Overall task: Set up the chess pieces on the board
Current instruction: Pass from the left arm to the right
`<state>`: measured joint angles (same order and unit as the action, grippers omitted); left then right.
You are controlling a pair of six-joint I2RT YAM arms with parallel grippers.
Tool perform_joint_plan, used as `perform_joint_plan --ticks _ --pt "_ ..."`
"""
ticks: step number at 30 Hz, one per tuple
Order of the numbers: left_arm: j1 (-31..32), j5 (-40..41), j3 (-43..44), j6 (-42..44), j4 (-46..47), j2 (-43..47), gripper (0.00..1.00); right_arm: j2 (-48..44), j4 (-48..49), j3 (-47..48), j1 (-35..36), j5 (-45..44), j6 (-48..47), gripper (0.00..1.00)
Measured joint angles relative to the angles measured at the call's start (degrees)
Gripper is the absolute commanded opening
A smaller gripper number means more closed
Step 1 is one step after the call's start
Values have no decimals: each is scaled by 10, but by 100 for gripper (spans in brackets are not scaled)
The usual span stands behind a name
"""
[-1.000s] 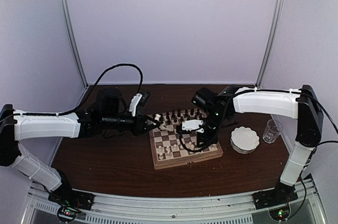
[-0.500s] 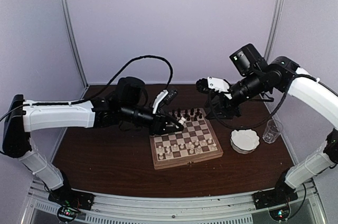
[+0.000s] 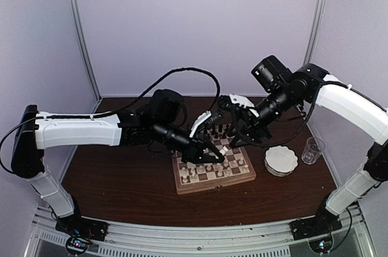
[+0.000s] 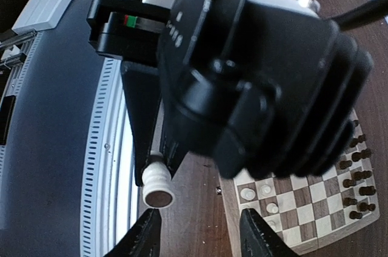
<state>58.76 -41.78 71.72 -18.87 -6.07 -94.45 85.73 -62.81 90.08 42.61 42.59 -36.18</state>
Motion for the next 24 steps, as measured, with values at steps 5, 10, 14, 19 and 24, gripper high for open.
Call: perform_joint_plan --ticks 5,10,14,19,24 --pt "2 2 0 0 1 0 10 -1 2 -15 0 44 27 46" --pt "2 6 0 0 5 0 10 -1 5 -33 0 81 46 43" --pt "2 7 0 0 11 0 10 -1 9 -39 0 102 57 37" --pt "5 7 0 -1 24 0 10 -1 15 -42 -1 118 68 28" --pt "6 6 0 -1 30 0 10 -1 22 -44 -6 130 77 20"
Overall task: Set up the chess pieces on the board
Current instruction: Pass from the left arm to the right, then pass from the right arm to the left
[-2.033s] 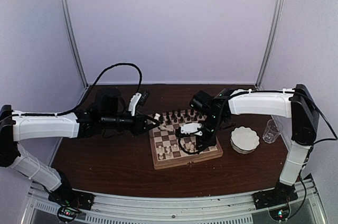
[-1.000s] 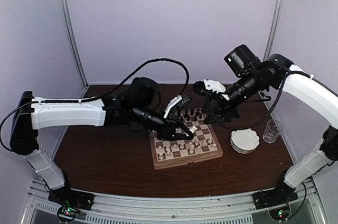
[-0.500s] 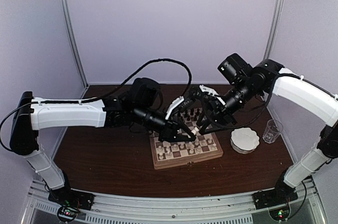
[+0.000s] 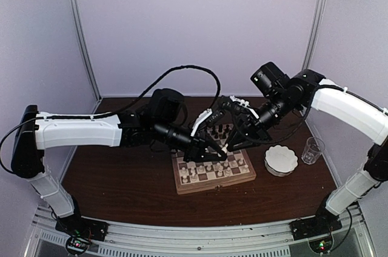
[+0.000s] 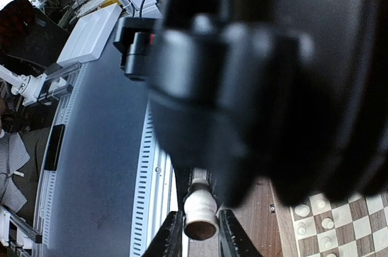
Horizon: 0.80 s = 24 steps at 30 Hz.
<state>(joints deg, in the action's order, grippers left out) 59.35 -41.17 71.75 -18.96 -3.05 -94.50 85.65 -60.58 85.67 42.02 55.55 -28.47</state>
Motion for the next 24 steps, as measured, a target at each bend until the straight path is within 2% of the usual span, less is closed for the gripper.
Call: perform_joint_plan --ticks 3,5,8,11,14,19,24 --pt "0 1 0 0 0 0 12 1 5 -2 -3 4 6 11" --pt "0 1 0 -2 0 0 20 2 6 -3 -5 7 8 9" --pt "0 14 -1 -5 3 0 38 3 13 -7 -13 17 19 9" --pt "2 47 -23 -17 43 4 47 4 35 -17 -31 42 39 9" --pt "6 97 -95 -48 139 19 49 4 70 -29 -68 73 76 9" --pt "27 202 -210 -97 342 22 54 -1 181 -64 -137 129 176 9" --pt "41 288 -239 -139 539 -11 59 -10 293 -108 -165 162 279 10"
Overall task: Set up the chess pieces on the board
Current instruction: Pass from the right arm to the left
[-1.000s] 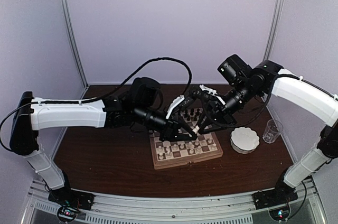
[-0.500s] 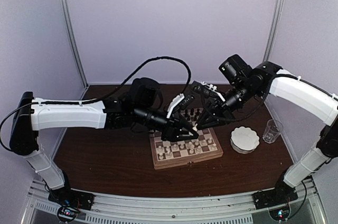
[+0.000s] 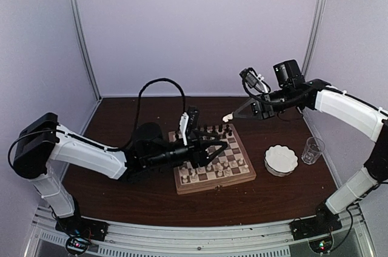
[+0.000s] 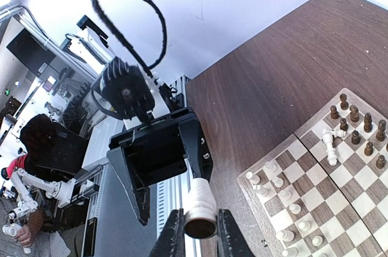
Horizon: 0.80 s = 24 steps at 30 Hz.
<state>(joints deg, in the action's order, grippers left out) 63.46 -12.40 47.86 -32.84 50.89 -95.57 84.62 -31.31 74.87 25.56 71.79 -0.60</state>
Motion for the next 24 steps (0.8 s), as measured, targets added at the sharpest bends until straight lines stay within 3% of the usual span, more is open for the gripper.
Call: perform_joint_plan --ticks 4,7,24 --pt "0 47 -2 -44 148 -49 60 -8 46 -16 0 9 40 10" --pt "0 63 1 -77 193 -76 60 -16 65 -20 0 13 54 10" --pt "-24 68 50 -205 262 -121 47 -26 103 -48 -1 18 79 13"
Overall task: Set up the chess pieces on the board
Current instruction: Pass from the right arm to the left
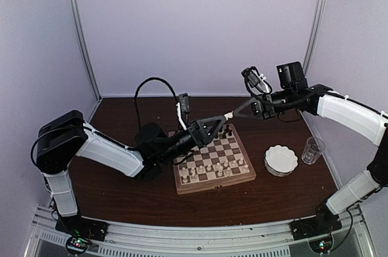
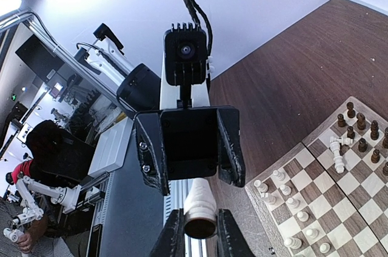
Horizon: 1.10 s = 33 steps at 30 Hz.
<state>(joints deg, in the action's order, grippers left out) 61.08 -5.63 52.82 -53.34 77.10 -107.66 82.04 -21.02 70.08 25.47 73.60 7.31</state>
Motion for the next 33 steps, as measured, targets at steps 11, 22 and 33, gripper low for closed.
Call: perform_joint_plan --ticks 11,22,33 --pt "-7 -35 37 -29 0 -19 23 -1 3 -3 0 1 2 13" --pt "-12 -55 40 -43 -1 -23 7 -1 12 -3 0 2 2 16" --pt "-26 -78 41 -37 -55 -9 0 -15 -37 -2 -26 -3 -49 49"
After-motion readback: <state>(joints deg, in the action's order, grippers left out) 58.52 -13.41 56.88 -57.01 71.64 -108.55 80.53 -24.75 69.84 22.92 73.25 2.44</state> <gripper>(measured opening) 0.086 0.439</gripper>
